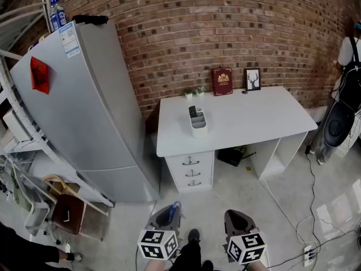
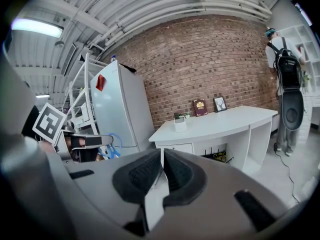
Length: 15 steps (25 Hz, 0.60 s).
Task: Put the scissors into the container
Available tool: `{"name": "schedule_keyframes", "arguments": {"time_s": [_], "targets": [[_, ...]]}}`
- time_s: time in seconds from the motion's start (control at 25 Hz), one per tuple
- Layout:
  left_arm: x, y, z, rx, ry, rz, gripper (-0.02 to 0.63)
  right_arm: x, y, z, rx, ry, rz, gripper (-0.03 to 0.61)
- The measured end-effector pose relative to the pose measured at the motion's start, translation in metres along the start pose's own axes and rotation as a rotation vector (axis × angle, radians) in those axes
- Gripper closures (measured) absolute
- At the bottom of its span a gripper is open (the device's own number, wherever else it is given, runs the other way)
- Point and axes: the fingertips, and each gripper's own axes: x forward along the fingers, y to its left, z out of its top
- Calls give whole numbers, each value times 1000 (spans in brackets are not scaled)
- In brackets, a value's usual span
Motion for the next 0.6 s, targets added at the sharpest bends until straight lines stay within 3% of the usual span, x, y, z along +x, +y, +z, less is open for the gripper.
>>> {"name": "schedule_keyframes", "arguments": {"time_s": [0.6], "targets": [[139,88,61,-23,0,-45,569,148,-37,56,12,23,-70,575]]}}
